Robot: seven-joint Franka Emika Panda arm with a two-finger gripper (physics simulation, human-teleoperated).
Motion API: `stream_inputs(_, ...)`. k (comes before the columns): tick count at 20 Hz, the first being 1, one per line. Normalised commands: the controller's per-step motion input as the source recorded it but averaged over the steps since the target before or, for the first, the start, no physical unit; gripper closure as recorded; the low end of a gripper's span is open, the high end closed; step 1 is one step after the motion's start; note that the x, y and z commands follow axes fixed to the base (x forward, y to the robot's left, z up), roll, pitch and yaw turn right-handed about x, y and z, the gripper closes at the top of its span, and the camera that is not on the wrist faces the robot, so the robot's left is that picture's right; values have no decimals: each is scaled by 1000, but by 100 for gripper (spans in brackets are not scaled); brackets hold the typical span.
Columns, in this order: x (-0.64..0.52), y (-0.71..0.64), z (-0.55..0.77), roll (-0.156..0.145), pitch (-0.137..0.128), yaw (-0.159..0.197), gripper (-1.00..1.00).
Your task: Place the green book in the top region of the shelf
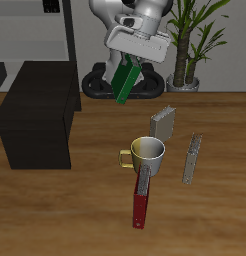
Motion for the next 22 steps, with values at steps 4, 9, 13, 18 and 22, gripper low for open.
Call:
stream_inputs(4,-54,21,-34,-122,-1,-28,100)
stream_inputs(9,93,-68,76,-131,-51,12,100)
stream_inputs(13,83,-92,62,-100,-37,18,100)
stream_inputs(18,41,2,-65,-56,-17,31,100)
stream_inputs(22,72,-48,-76,-50,1,26,100)
